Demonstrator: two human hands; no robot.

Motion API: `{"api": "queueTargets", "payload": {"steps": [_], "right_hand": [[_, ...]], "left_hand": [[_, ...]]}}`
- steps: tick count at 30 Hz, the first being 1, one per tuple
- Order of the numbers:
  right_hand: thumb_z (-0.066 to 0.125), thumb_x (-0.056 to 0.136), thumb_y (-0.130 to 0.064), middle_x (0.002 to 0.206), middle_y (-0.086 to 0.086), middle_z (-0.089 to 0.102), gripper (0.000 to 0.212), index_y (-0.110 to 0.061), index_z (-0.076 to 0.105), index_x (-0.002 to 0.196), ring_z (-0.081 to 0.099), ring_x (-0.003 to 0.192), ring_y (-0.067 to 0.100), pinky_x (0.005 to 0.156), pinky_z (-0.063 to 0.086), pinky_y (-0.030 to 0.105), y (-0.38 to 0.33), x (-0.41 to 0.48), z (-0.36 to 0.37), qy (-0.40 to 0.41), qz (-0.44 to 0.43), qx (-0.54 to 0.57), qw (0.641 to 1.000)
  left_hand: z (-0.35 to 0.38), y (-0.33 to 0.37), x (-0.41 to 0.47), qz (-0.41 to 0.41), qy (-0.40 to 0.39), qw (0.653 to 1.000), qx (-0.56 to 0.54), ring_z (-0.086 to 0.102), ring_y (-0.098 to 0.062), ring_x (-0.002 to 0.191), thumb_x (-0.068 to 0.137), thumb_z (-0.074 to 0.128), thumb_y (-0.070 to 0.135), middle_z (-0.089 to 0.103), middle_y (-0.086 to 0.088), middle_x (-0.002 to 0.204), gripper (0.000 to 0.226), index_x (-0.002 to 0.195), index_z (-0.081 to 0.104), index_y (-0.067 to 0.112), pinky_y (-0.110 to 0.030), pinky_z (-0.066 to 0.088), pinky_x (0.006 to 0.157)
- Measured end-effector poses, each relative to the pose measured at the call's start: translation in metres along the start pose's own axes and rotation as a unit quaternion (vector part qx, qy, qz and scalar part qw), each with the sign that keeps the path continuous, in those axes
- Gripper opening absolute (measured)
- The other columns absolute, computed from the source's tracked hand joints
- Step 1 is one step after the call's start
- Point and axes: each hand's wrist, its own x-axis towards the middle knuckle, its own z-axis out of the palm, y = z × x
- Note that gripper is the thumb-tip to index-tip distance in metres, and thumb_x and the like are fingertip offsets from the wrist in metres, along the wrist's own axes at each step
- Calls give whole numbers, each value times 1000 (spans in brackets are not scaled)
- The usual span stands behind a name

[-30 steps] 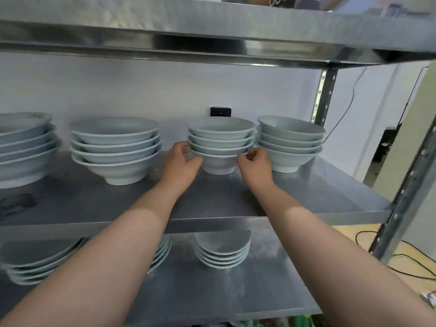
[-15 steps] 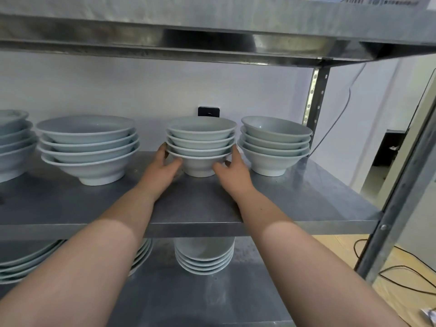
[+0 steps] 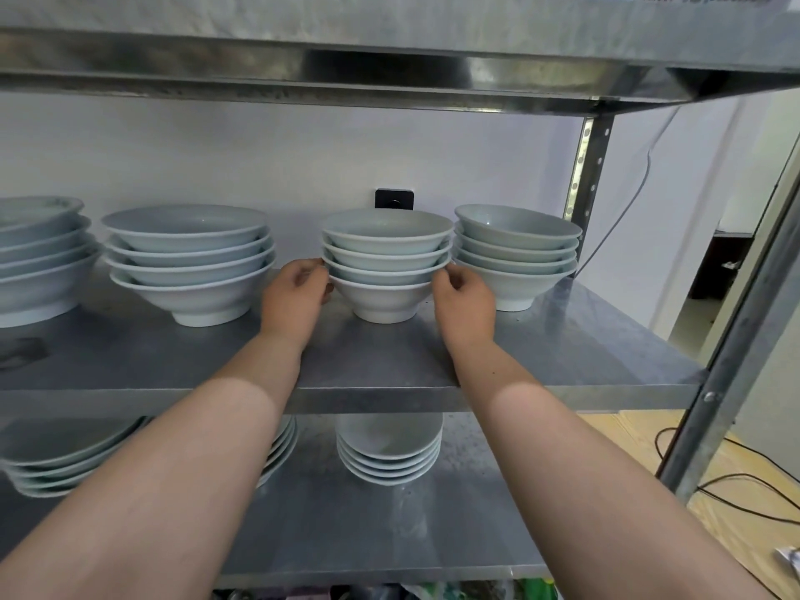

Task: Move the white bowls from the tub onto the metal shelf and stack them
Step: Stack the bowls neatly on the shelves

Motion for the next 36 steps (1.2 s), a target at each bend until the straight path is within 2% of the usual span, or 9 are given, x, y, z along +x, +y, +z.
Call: {"api": "queueTargets", "payload": {"steps": [5,7,9,11,18,25,28,32,36], "right_hand": [[53,89,-27,83,-9,65,13,-20,64,91,59,78,14,74,45,28,-1,-1,-5,42,21,34,998],[53,90,-24,81,-12,63,13,-18,63,95,58,77,12,74,43,28,-2,0,-4,50,19,50,997],[51,92,-25,81,-15,60,18,-17,62,105,58,84,17,76,42,28,-3,1,-2,48,15,66,997],[47,96,-25,81,-19,57,22,-19,61,112,54,87,16,77,38,27,-4,1,0,20,8,76,997],[39,94,-24,96,4,65,26,-15,62,103,55,88,23,76,42,33,1,1,5,-8,-19,50,999],[40,94,-23,79,-5,58,20,-16,58,92,48,71,15,66,36,32,-1,-2,2,14,-11,28,999],[40,93,-25,89,-2,64,23,-19,62,100,53,82,19,74,39,31,-2,-4,4,19,-7,19,1000],[40,92,-23,126,-5,64,44,-25,58,133,54,110,13,92,38,26,-5,-6,5,39,-11,31,999],[40,89,-19,113,-7,64,43,-24,62,126,55,104,12,88,40,27,-7,-8,4,53,-32,39,997]], "left_hand": [[0,-1,2,14,7,1000,-11,71,-21,78,85,59,28,71,-6,86,13,89,68,20,-48,58,85],[4,-3,3,1,-5,1000,-23,71,-20,86,89,60,27,69,-8,98,18,106,64,23,-44,59,86],[5,-5,6,-21,-32,999,-36,67,-19,104,90,60,32,62,-5,119,43,132,53,25,-38,57,90],[6,-6,9,-44,-69,995,-51,60,-15,116,89,58,39,56,1,135,55,142,46,25,-35,54,95],[8,-8,11,-25,-74,994,-79,68,-16,106,94,55,27,69,-4,119,36,128,60,14,-29,57,86],[7,-12,10,-38,-103,989,-95,66,-18,111,92,58,32,68,-4,121,37,127,61,19,-32,58,79],[6,-10,8,-44,-106,987,-112,66,-18,111,91,58,32,67,-4,123,41,130,58,18,-32,59,76],[7,-8,9,-52,-81,990,-102,66,-20,108,88,60,31,62,-8,125,45,128,54,13,-27,59,72],[7,-9,9,-35,-79,994,-68,62,-19,108,90,57,31,57,-6,124,31,119,50,21,-25,58,71]]}}
